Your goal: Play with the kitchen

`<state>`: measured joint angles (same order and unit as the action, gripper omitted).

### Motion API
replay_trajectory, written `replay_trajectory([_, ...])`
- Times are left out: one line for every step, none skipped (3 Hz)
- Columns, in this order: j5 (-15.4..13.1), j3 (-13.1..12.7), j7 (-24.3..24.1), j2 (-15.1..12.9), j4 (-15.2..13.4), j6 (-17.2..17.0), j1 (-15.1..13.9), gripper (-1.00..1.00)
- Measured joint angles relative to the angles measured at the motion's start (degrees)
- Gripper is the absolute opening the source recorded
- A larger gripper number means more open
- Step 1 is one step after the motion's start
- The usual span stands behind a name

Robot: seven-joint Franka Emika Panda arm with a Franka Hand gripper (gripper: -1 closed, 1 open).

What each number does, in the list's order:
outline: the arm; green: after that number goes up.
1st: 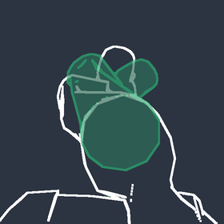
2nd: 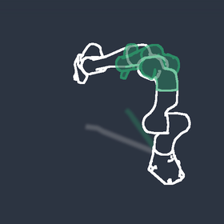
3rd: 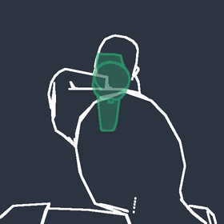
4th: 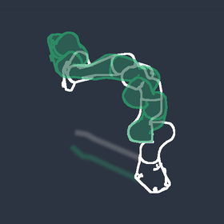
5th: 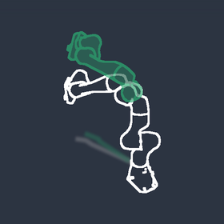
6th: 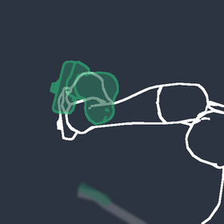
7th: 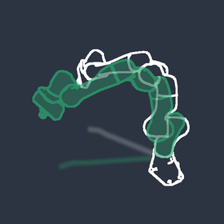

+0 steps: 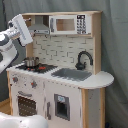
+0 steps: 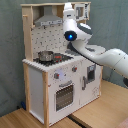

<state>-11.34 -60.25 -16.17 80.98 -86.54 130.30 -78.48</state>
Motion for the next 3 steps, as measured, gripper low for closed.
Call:
replay_trajectory([0.0, 0.1, -0.8, -2.1, 2.5, -3.3, -2.4, -1.00])
replay_trajectory([0.3, -1.0, -3.2, -2.6, 2.5, -7.9, -4.9, -1.00])
replay_trajectory([2.6, -1.9, -3.5, -4.1, 5.2, -9.3, -9.0, -1.00])
